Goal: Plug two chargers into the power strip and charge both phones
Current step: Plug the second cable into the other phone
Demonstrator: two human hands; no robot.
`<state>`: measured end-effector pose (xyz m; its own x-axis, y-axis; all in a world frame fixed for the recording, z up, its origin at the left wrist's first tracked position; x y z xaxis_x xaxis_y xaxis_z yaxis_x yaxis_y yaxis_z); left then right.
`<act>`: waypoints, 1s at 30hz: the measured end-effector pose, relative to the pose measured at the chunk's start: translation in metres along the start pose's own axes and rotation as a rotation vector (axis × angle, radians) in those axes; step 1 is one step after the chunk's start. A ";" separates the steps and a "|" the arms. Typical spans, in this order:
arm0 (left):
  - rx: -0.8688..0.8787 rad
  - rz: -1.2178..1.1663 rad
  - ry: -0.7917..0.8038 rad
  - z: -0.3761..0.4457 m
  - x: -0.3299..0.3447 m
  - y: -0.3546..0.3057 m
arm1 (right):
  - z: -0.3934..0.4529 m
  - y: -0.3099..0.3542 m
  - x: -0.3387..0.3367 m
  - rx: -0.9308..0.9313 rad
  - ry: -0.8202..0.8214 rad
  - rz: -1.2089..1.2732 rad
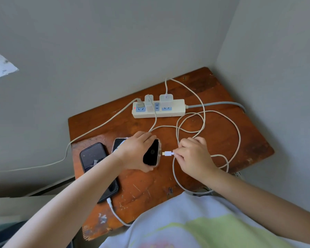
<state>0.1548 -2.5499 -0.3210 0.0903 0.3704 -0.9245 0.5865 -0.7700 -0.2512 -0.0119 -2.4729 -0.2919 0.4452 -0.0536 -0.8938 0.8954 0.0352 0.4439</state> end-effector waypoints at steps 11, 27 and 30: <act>-0.066 -0.074 -0.094 -0.009 -0.005 -0.021 | 0.000 0.004 -0.005 0.023 0.041 0.000; -0.083 -0.048 -0.038 -0.006 -0.003 -0.029 | 0.005 0.001 -0.002 -0.041 0.249 -0.081; -0.079 -0.057 -0.033 -0.004 -0.002 -0.029 | 0.006 0.000 -0.003 -0.083 0.294 -0.058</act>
<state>0.1411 -2.5260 -0.3109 0.0292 0.3939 -0.9187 0.6520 -0.7041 -0.2812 -0.0137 -2.4790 -0.2886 0.3610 0.2327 -0.9031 0.9103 0.1227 0.3955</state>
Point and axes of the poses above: each hand's wrist, its own z-axis towards the middle knuckle, its own x-axis out of the palm, y = z × x, the point moved 2 cm from there along z, towards the middle knuckle, and after that the axes turned 9 degrees about x, right-handed, at the moved point
